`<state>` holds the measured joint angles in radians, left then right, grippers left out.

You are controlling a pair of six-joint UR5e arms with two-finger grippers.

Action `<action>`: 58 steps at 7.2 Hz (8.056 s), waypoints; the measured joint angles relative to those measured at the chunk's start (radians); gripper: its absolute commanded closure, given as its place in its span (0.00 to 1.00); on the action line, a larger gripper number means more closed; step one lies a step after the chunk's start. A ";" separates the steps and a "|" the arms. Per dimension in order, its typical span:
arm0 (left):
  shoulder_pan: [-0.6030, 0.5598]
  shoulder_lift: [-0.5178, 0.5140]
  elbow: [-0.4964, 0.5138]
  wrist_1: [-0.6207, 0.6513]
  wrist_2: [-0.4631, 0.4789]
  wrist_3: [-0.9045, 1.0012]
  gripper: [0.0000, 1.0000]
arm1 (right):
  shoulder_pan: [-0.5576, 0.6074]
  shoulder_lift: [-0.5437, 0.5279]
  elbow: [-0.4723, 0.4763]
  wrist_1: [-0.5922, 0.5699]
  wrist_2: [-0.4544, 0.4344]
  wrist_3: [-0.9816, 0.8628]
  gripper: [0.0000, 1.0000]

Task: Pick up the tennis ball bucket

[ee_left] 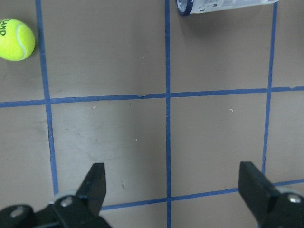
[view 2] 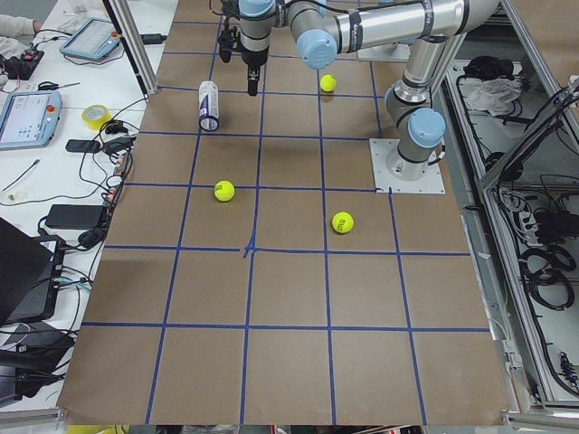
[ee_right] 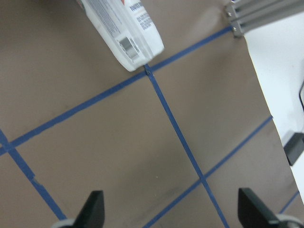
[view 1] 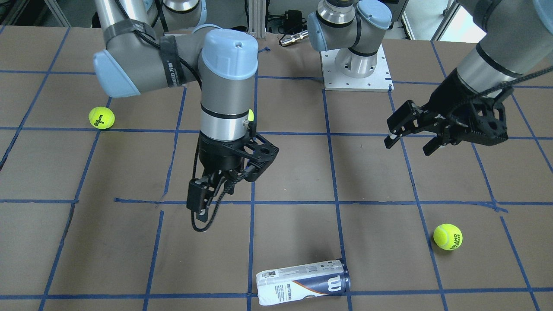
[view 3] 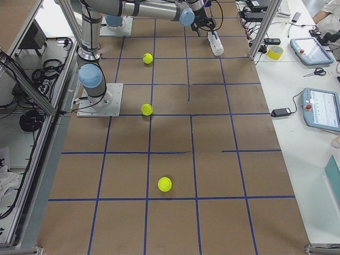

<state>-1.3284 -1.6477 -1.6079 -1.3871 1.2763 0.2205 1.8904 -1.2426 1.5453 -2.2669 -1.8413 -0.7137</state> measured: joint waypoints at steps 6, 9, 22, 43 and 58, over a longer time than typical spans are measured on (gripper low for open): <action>0.001 -0.291 0.013 0.402 -0.313 -0.099 0.00 | -0.143 -0.288 0.032 0.387 0.048 0.552 0.00; 0.001 -0.447 0.088 0.543 -0.397 -0.170 0.00 | -0.225 -0.393 0.035 0.632 0.205 0.737 0.00; -0.068 -0.708 0.177 0.676 -0.478 -0.546 0.82 | -0.273 -0.292 -0.127 0.552 0.243 1.013 0.00; -0.395 -0.405 0.272 0.145 0.308 -0.115 0.76 | -0.272 -0.291 -0.114 0.550 0.249 0.999 0.00; -0.189 -0.023 0.250 -0.319 0.318 -0.112 0.00 | -0.269 -0.291 -0.112 0.551 0.249 0.999 0.00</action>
<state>-1.5172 -1.6702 -1.3580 -1.7058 1.5942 0.1086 1.6214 -1.5340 1.4331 -1.7164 -1.5924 0.2853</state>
